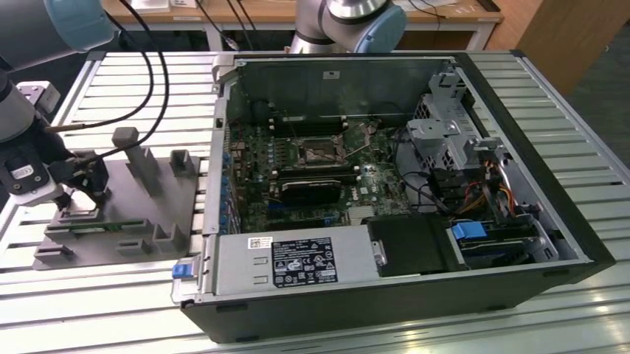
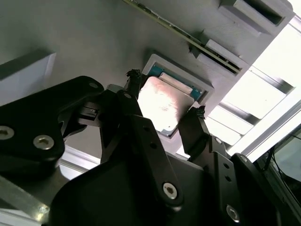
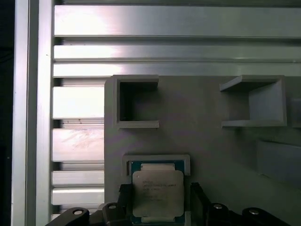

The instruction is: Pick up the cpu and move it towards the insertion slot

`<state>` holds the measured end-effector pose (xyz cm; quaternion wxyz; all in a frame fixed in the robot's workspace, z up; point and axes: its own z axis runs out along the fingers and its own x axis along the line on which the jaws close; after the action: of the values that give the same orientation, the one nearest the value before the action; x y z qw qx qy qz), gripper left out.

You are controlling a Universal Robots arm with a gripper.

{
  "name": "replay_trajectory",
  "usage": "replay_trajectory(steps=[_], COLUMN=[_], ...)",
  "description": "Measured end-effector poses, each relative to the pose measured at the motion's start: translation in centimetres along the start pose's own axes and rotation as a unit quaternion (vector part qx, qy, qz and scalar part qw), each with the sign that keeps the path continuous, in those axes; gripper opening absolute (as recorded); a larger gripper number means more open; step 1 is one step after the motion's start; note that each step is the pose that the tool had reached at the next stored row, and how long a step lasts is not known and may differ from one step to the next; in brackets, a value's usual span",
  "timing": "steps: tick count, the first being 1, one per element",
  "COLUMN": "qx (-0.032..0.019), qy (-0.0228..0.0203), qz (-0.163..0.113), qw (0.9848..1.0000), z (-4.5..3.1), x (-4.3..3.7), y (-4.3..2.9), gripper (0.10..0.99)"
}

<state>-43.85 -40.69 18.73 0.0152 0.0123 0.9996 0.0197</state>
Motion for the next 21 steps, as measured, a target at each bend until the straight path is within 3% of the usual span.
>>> replay_trajectory(steps=[11,13,14,17,21], qx=[0.0001,0.0001,0.0001,0.0001,0.0001], qy=[0.0002,0.0002,0.0002,0.0001,0.0001], qz=[0.000,0.000,0.000,0.000,0.000], qw=[1.0000,1.0000,1.0000,1.0000,1.0000], z=[0.27,0.27,0.27,0.28,-0.12], x=[0.05,0.05,0.05,0.05,0.04], y=[-0.01,-0.01,-0.01,-0.01,0.00], gripper=[0.604,0.592,0.533,0.533,0.533])
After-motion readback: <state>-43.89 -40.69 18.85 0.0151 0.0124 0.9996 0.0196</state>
